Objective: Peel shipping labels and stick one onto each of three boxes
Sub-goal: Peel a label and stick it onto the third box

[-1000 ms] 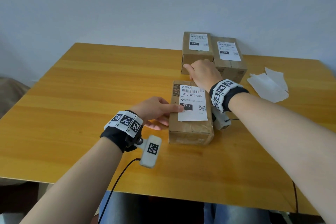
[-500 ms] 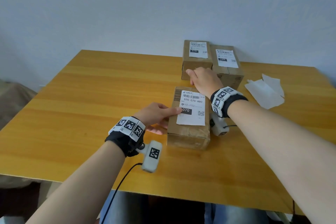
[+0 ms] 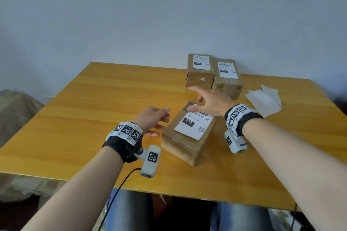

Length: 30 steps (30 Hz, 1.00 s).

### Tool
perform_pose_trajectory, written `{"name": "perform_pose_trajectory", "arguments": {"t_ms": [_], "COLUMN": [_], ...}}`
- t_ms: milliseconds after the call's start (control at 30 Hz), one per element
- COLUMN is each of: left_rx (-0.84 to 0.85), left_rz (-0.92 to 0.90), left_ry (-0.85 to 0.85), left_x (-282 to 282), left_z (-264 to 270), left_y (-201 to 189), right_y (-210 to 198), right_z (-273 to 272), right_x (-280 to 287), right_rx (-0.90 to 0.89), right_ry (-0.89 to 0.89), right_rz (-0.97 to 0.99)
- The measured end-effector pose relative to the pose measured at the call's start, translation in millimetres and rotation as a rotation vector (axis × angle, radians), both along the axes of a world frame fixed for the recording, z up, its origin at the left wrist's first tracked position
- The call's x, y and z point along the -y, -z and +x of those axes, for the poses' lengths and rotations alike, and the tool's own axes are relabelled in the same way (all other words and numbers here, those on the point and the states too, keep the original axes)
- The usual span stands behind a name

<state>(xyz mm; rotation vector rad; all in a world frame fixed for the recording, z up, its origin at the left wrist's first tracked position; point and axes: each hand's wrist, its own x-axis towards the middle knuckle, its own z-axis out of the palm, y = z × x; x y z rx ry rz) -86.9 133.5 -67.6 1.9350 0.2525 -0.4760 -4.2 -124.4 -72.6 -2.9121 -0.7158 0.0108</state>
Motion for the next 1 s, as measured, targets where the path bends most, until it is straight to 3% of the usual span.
{"name": "perform_pose_trajectory", "arguments": {"t_ms": [200, 433, 667, 833, 1000], "left_rx": [0.108, 0.199, 0.024, -0.039, 0.074], "left_rz": [-0.016, 0.017, 0.156, -0.143, -0.201], "left_ry": [-0.159, -0.392, -0.229, -0.25, -0.232], "left_x": [-12.0, -15.2, -9.6, 7.5, 19.9], "left_z": [-1.1, -5.5, -15.9, -11.9, -8.2], "left_y": [-12.2, -10.9, -4.9, 1.5, 0.2], "right_y": [-9.8, -5.7, -18.4, -19.4, -21.8], "right_z": [-12.4, -13.2, -25.1, -32.0, -40.3], "right_x": [-2.7, -10.2, 0.0, 8.7, 11.0], "right_rx": [-0.09, -0.101, -0.075, -0.225, -0.453], "right_ry": [0.035, 0.234, 0.432, 0.434, 0.366], "right_rz": [0.006, 0.054, -0.084, 0.007, 0.178]}}
